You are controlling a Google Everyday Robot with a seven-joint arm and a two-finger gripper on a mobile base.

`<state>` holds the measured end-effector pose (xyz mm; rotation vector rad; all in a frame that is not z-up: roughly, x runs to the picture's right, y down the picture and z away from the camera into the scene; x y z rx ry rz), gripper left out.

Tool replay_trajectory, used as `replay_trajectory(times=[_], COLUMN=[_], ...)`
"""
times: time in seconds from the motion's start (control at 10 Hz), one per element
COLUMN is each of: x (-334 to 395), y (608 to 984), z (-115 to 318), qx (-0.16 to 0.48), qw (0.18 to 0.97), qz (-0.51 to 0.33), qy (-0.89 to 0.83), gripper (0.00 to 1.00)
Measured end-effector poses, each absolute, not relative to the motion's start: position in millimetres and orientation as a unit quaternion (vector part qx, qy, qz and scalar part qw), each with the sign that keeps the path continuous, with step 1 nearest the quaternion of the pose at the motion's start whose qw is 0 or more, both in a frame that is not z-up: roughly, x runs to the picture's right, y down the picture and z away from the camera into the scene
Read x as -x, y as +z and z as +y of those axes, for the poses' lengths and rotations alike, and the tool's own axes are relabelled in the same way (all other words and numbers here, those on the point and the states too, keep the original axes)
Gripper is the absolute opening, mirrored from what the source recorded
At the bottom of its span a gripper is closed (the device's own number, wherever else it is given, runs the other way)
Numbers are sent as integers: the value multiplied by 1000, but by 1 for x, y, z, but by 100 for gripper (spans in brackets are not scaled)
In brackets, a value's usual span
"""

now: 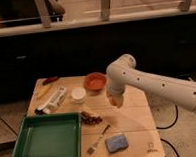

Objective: Place apple in paper cup

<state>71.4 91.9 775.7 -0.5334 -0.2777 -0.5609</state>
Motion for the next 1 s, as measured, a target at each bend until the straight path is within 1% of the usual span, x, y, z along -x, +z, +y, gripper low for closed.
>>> replay_trajectory(times=[0.2, 0.3, 1.0], x=[-61, -44, -9], y=[778, 779, 789], z=[84, 77, 56], qx=[256, 252, 240], qw=[912, 908, 888], qz=[-135, -140, -156], qy=[-290, -303, -361], gripper=[4, 4, 4])
